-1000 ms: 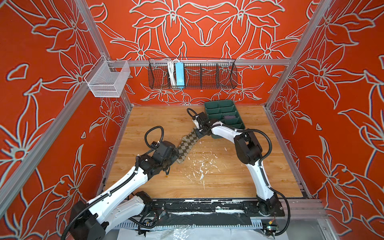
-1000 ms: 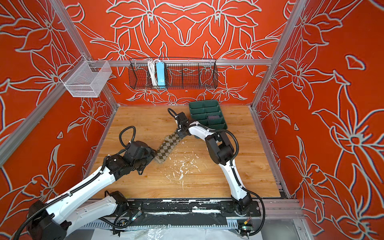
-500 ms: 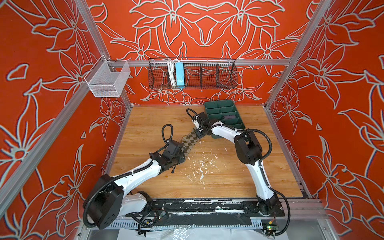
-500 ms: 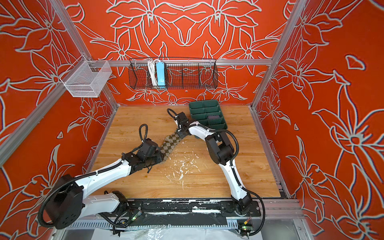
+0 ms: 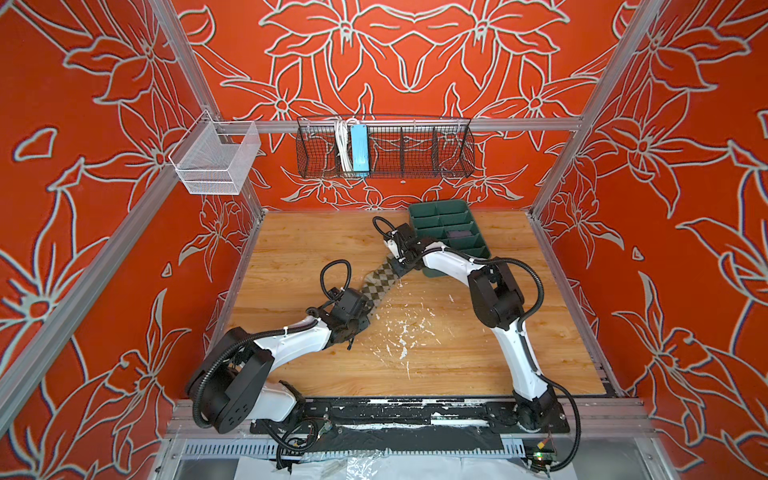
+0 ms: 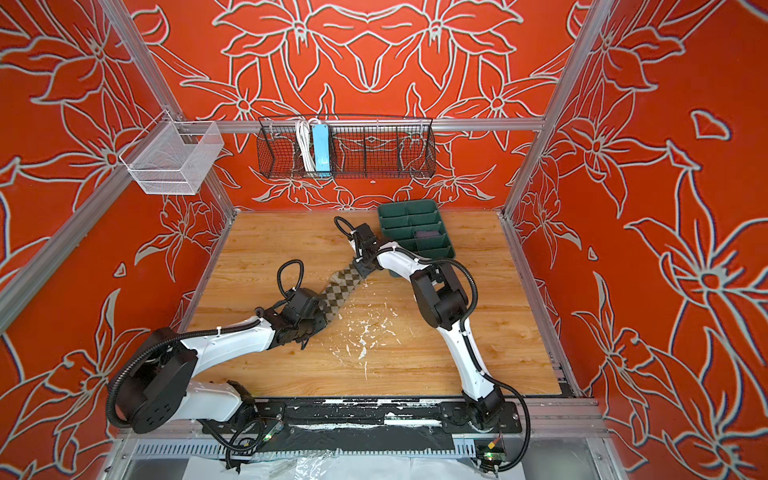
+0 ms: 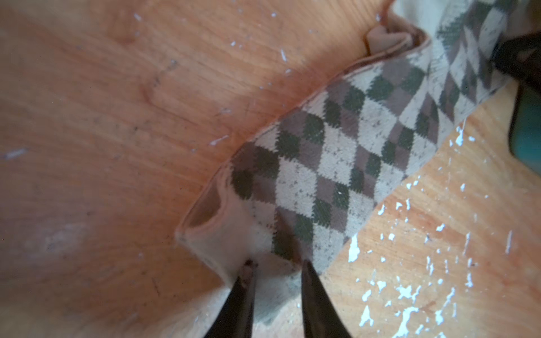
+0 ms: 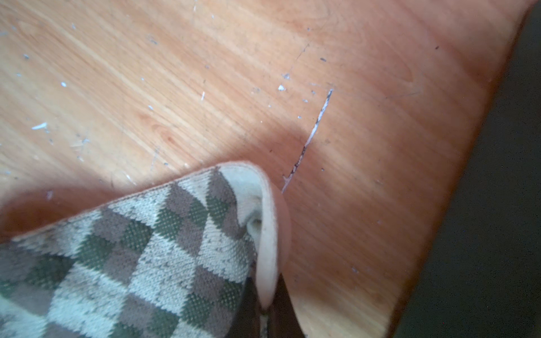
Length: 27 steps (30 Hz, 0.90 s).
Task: Roll the socks
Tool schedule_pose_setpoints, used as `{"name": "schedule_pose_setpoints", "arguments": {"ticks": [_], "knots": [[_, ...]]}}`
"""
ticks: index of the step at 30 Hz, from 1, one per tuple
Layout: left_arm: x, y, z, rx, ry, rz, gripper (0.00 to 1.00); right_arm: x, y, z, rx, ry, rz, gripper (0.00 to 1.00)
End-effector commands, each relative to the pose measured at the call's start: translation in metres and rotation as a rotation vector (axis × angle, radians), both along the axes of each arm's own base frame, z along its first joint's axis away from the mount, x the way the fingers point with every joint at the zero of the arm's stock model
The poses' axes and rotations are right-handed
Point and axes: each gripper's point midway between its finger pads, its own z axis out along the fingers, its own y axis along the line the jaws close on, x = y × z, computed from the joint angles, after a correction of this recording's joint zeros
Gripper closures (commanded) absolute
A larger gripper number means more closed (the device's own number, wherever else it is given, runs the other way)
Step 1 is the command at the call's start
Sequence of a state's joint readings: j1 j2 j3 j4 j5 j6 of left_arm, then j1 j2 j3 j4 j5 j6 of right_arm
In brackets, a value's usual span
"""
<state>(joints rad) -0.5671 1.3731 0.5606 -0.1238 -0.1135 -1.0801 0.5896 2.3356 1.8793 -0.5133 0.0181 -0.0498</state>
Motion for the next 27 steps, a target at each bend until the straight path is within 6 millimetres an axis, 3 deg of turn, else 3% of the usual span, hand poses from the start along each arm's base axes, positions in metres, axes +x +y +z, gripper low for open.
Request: {"name": "schedule_pose_setpoints", "arguments": {"ticks": [1, 13, 20, 25, 27], "knots": [[-0.041, 0.009, -0.031, 0.015, 0.154, 0.047, 0.72, -0.012, -0.010, -0.032, -0.075, 0.103, 0.021, 0.93], [-0.076, -0.017, -0.038, -0.041, 0.124, 0.211, 0.74, 0.004, -0.003, -0.039, -0.129, 0.112, 0.052, 0.80], [-0.067, -0.040, -0.027, -0.011, 0.118, 0.140, 0.73, -0.003, 0.004, -0.045, -0.129, 0.142, 0.088, 0.67], [-0.061, -0.050, -0.027, -0.028, 0.118, 0.131, 0.73, -0.008, 0.006, -0.044, -0.130, 0.149, 0.103, 0.49], [-0.060, -0.053, -0.022, -0.035, 0.111, 0.117, 0.73, -0.008, 0.005, -0.035, -0.126, 0.132, 0.104, 0.43]]}}
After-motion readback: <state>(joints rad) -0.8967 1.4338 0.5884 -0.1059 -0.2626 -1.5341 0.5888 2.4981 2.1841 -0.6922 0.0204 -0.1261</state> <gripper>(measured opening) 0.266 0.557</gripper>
